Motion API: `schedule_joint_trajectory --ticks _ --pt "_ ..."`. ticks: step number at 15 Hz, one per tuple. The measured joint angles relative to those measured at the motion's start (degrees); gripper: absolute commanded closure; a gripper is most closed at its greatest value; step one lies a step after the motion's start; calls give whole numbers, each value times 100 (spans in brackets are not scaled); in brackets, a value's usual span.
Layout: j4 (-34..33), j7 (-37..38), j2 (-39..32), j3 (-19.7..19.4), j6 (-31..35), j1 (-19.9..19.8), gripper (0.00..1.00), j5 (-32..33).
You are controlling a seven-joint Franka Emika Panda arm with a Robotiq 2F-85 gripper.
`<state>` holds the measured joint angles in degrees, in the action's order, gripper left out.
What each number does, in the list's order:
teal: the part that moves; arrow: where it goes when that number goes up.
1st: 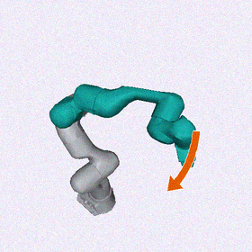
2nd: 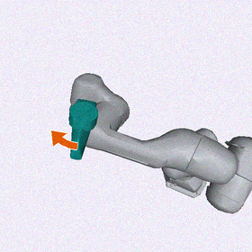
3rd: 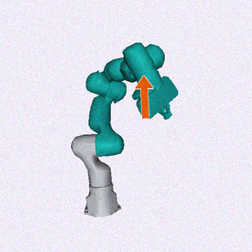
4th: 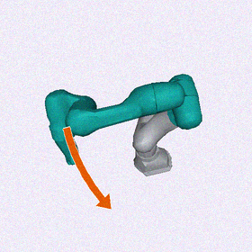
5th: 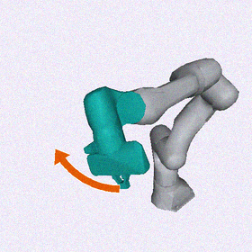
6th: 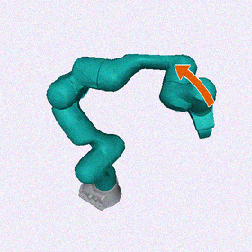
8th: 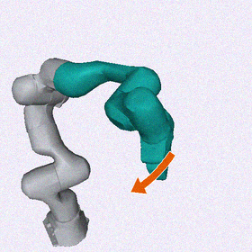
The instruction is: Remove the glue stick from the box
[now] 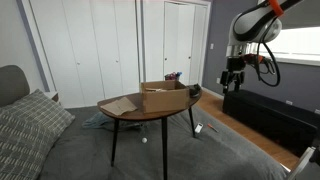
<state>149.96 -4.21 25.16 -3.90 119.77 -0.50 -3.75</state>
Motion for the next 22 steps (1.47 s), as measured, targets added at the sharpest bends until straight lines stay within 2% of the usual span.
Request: schedule_joint_trajectory --ticks 14,17,22 --pt "-47 2 -4 48 0 3 0 5" --pt "-336 10 -26 315 -37 152 0 5" --pt "-1004 19 -120 946 -96 663 0 63"
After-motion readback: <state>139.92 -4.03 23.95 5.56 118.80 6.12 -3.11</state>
